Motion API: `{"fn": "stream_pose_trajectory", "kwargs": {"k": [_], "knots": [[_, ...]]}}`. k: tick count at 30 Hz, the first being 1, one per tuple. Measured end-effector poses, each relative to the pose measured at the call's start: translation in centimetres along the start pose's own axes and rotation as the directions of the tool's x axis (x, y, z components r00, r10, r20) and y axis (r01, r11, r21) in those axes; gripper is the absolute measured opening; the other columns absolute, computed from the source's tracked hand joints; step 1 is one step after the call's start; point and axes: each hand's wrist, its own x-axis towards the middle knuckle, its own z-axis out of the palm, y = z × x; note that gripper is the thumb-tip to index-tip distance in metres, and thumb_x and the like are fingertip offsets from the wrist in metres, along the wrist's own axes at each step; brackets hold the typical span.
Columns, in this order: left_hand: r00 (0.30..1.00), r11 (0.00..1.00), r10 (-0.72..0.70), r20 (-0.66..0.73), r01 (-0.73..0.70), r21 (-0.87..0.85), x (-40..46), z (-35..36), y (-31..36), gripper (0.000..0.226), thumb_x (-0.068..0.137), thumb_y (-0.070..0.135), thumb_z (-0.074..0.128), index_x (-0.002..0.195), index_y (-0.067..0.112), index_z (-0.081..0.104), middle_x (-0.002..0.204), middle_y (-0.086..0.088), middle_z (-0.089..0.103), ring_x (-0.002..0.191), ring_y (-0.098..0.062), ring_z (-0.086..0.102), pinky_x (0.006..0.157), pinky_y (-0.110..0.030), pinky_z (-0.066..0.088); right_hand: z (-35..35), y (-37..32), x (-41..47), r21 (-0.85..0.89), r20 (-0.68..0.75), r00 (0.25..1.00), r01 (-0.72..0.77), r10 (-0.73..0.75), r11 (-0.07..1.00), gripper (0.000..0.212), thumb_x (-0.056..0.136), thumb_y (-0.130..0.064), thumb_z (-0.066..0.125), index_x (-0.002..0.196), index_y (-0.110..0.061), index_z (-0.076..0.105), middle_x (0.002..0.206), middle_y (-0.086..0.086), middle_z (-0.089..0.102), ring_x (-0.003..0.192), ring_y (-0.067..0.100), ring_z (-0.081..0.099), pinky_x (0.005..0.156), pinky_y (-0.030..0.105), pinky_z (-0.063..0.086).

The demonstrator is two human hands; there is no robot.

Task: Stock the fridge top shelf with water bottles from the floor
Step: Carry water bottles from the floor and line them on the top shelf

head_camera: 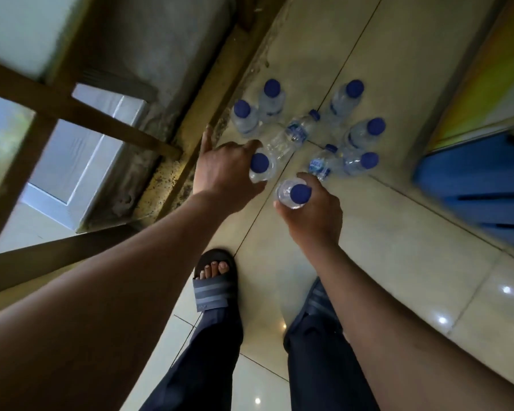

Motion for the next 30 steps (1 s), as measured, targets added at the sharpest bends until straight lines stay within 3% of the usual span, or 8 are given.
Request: {"fn": "stream_pose_trajectory", "kwargs": {"k": [3, 7, 11, 15, 17, 22, 27, 30], "knots": [[0.999, 0.999, -0.025, -0.034, 0.024, -0.044, -2.4, -6.0, 1.7, 0.063, 0.077, 0.062, 0.063, 0.132, 0.036, 0.050, 0.113, 0.007, 0.070, 0.113, -0.016, 0.063, 0.120, -0.045, -0.001, -5.3, -2.8, -2.5, 0.041, -0.044, 0.999, -0.005, 0.007, 0.999, 0.058, 0.072, -0.044, 0.082, 0.119, -0.027, 0.055, 0.106, -0.006, 0.071, 0.091, 0.021, 0.067, 0.076, 0.036, 0.057], [0.993, 0.986, -0.079, -0.084, 0.066, -0.152, -6.6, -15.9, 6.0, 0.052, 0.075, 0.061, 0.059, 0.121, 0.037, 0.054, 0.094, 0.010, 0.073, 0.092, -0.015, 0.068, 0.120, -0.043, 0.018, -13.9, -7.1, -6.8, 0.080, -0.115, 0.993, -0.025, 0.034, 0.996, 0.062, 0.068, -0.043, 0.086, 0.116, -0.024, 0.051, 0.101, -0.004, 0.070, 0.086, 0.021, 0.067, 0.071, 0.033, 0.055], [0.989, 0.955, -0.076, -0.124, 0.037, -0.294, -10.9, -25.9, 9.8, 0.054, 0.070, 0.063, 0.058, 0.119, 0.038, 0.054, 0.106, 0.016, 0.070, 0.099, -0.009, 0.065, 0.117, -0.038, 0.024, -23.0, -11.9, -11.8, 0.128, -0.170, 0.985, -0.011, 0.033, 0.992, 0.058, 0.068, -0.042, 0.085, 0.112, -0.027, 0.051, 0.093, -0.004, 0.070, 0.081, 0.021, 0.066, 0.065, 0.027, 0.047], [0.972, 0.882, -0.004, -0.236, -0.108, -0.459, -15.3, -36.1, 13.0, 0.051, 0.069, 0.055, 0.073, 0.112, 0.032, 0.058, 0.105, 0.012, 0.067, 0.095, -0.012, 0.062, 0.092, -0.037, 0.049, -32.4, -17.5, -17.4, 0.183, -0.278, 0.961, 0.038, 0.015, 0.982, 0.055, 0.067, -0.040, 0.087, 0.108, -0.028, 0.052, 0.088, -0.013, 0.065, 0.077, 0.013, 0.064, 0.063, 0.025, 0.045], [0.967, 0.838, 0.022, -0.255, -0.157, -0.522, -17.7, -40.9, 14.6, 0.054, 0.067, 0.051, 0.077, 0.114, 0.032, 0.057, 0.107, 0.012, 0.063, 0.093, -0.011, 0.059, 0.080, -0.034, 0.053, -36.7, -20.0, -20.6, 0.227, -0.343, 0.939, 0.055, 0.027, 0.972, 0.054, 0.066, -0.040, 0.088, 0.106, -0.030, 0.052, 0.088, -0.017, 0.063, 0.079, 0.010, 0.064, 0.065, 0.025, 0.048], [0.938, 0.734, 0.131, -0.321, -0.309, -0.604, -23.1, -51.2, 18.6, 0.058, 0.067, 0.039, 0.080, 0.118, 0.039, 0.053, 0.113, 0.016, 0.054, 0.086, 0.003, 0.050, 0.072, -0.008, 0.039, -46.0, -24.2, -27.6, 0.359, -0.517, 0.853, 0.141, 0.070, 0.923, 0.049, 0.068, -0.034, 0.088, 0.109, -0.029, 0.061, 0.088, -0.019, 0.067, 0.081, -0.003, 0.064, 0.069, 0.012, 0.047], [0.845, 0.576, 0.229, -0.483, -0.518, -0.632, -27.1, -59.6, 24.3, 0.055, 0.066, 0.030, 0.081, 0.112, 0.045, 0.054, 0.102, 0.017, 0.055, 0.092, -0.003, 0.058, 0.081, -0.024, 0.050, -55.0, -25.7, -32.5, 0.341, -0.677, 0.733, 0.231, 0.068, 0.911, 0.045, 0.067, -0.044, 0.086, 0.106, -0.036, 0.064, 0.086, -0.021, 0.070, 0.082, 0.004, 0.067, 0.075, 0.035, 0.057], [0.765, 0.524, 0.293, -0.573, -0.630, -0.573, -28.8, -63.4, 28.3, 0.053, 0.068, 0.033, 0.081, 0.116, 0.036, 0.060, 0.099, 0.018, 0.054, 0.090, -0.002, 0.057, 0.081, -0.025, 0.051, -60.5, -25.8, -35.3, 0.282, -0.769, 0.638, 0.278, 0.044, 0.918, 0.051, 0.066, -0.044, 0.086, 0.109, -0.039, 0.059, 0.088, -0.020, 0.069, 0.082, 0.006, 0.066, 0.074, 0.037, 0.056]]}}
